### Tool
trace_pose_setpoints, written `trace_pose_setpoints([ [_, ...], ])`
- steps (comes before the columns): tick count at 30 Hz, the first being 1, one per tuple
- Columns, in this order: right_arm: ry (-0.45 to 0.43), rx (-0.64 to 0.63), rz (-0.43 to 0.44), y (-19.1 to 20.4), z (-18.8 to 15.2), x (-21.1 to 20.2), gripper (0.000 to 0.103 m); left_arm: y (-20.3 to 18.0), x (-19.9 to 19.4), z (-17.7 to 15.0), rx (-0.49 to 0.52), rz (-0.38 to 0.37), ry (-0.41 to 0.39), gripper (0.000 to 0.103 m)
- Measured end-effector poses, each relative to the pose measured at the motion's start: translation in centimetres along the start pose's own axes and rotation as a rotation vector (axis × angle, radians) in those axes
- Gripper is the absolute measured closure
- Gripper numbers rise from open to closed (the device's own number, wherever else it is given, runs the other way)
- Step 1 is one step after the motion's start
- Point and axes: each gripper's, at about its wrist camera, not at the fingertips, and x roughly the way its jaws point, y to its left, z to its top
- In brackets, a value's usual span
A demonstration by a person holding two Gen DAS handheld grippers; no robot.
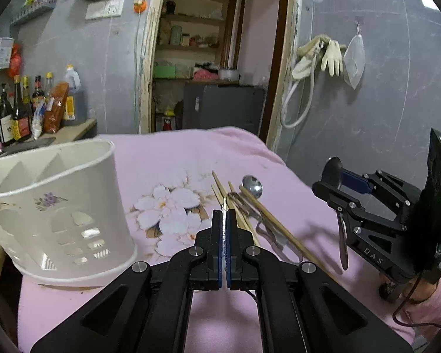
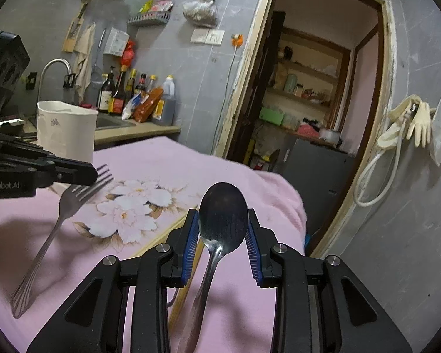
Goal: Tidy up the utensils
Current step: 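Lift the fork with the left gripper while the right gripper carries the spoon to the holder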
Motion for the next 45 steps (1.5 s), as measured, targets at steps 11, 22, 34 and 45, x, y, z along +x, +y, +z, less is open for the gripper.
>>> trace_pose_setpoints([
  [11, -0.155, -0.035, -0.146, 0.8, 0.3, -2.9, 0.075, -1.3, -3.7, 0.5, 0.043, 0.095, -0.199, 0.103],
  [22, -0.346, 0.041, -0.14, 1.4, 4.3, -6.1, 0.075, -1.3, -7.7, 1.8, 0.068, 0.186, -0.376, 0.103],
  [34, -0.523, 0.104, 0.004, 3.4, 12.5, -5.3, 0.075, 3.2, -15.4, 7.2, 0.042, 0.328, -0.558, 0.103],
  [45, -0.583, 0.199, 0.15, 8.1, 18.5, -0.6, 0.075, 9.8, -19.2, 8.6, 0.037, 0.592, -0.668, 0.103],
])
